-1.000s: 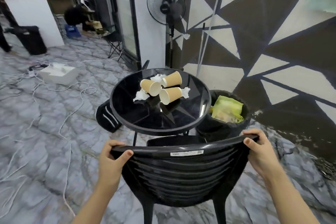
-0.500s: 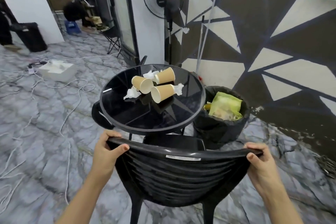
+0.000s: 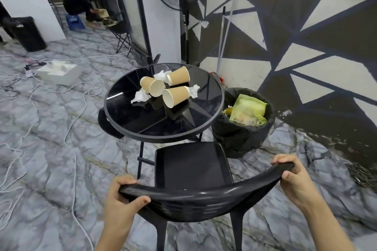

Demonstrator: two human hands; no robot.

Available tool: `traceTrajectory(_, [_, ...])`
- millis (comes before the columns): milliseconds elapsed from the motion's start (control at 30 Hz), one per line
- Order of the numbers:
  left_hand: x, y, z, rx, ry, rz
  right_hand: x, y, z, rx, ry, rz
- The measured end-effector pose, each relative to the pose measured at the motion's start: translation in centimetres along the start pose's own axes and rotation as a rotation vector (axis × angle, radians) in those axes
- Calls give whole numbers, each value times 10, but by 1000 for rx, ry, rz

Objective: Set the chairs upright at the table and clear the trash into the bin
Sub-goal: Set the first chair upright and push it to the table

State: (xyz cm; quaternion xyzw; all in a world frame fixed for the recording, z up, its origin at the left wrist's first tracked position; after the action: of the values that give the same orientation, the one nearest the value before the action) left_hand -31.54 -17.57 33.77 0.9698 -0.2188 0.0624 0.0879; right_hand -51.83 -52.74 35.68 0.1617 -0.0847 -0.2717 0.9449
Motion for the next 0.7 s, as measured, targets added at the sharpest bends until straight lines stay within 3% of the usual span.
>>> traceTrajectory(533, [12, -38, -22, 14, -109, 166, -20, 19, -30, -4, 84, 3])
traceTrajectory(700, [13, -52, -24, 114, -135, 206, -32, 34, -31, -27, 50, 76])
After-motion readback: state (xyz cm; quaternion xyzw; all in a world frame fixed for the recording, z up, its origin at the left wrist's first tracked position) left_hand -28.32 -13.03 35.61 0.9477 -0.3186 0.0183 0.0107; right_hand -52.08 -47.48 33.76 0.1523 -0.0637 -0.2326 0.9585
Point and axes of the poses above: each hand's wrist, its own x-axis towards the middle knuckle, its own y-axis out of the palm, z = x × y, the point moved 4 cm from there along x, towards the middle knuckle, and after that the axes turned 6 degrees about z, right-handed, at the moved point
